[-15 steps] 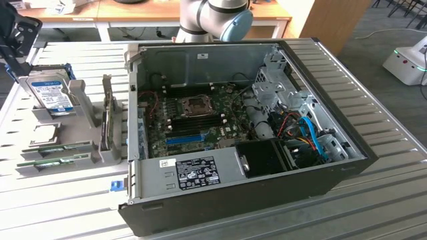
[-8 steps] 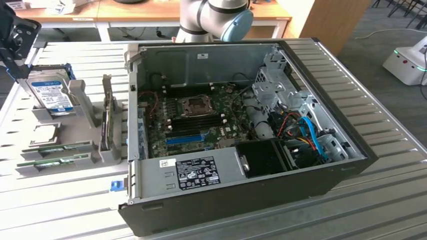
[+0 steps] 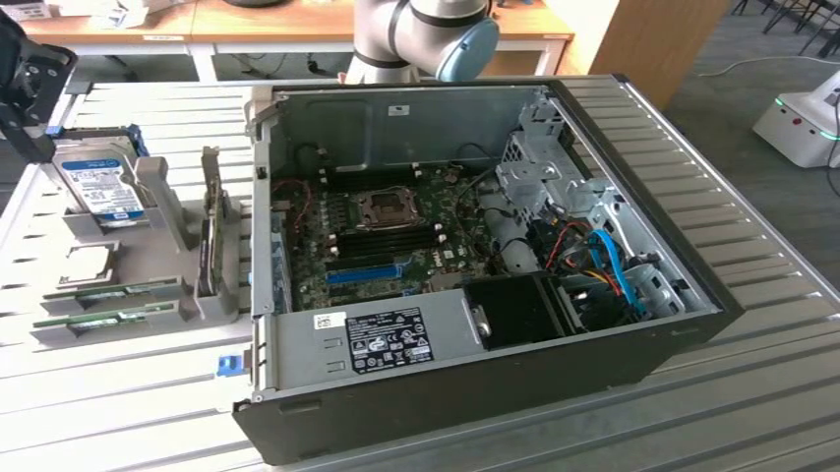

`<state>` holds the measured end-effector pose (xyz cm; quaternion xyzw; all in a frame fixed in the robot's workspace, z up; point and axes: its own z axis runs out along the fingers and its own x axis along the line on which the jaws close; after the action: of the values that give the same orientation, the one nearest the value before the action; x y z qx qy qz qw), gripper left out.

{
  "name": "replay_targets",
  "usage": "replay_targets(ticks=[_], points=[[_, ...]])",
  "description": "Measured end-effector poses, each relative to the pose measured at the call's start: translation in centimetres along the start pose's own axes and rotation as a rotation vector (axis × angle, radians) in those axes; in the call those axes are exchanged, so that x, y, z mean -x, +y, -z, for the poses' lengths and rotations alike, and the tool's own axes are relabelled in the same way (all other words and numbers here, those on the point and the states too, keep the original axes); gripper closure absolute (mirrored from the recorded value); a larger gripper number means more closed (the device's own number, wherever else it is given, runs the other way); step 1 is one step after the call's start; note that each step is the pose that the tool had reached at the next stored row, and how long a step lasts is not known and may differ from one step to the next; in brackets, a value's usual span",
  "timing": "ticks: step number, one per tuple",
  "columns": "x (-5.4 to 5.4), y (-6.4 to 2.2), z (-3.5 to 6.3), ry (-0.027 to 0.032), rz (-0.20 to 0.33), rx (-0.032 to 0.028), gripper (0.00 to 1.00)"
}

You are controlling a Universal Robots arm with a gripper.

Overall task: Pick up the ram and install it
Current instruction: 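Reach for the ram, then pick up the ram and move it above insertion slot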

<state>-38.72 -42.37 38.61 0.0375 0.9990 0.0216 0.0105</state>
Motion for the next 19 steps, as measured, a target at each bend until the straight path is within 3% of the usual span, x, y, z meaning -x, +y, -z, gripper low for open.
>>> replay_targets(ticks=[6, 19], points=[[0.08, -0.78, 0.03, -0.0001, 0.0, 0.0, 0.89], [0.08, -0.8, 0.03, -0.0001, 0.0, 0.0, 0.89]])
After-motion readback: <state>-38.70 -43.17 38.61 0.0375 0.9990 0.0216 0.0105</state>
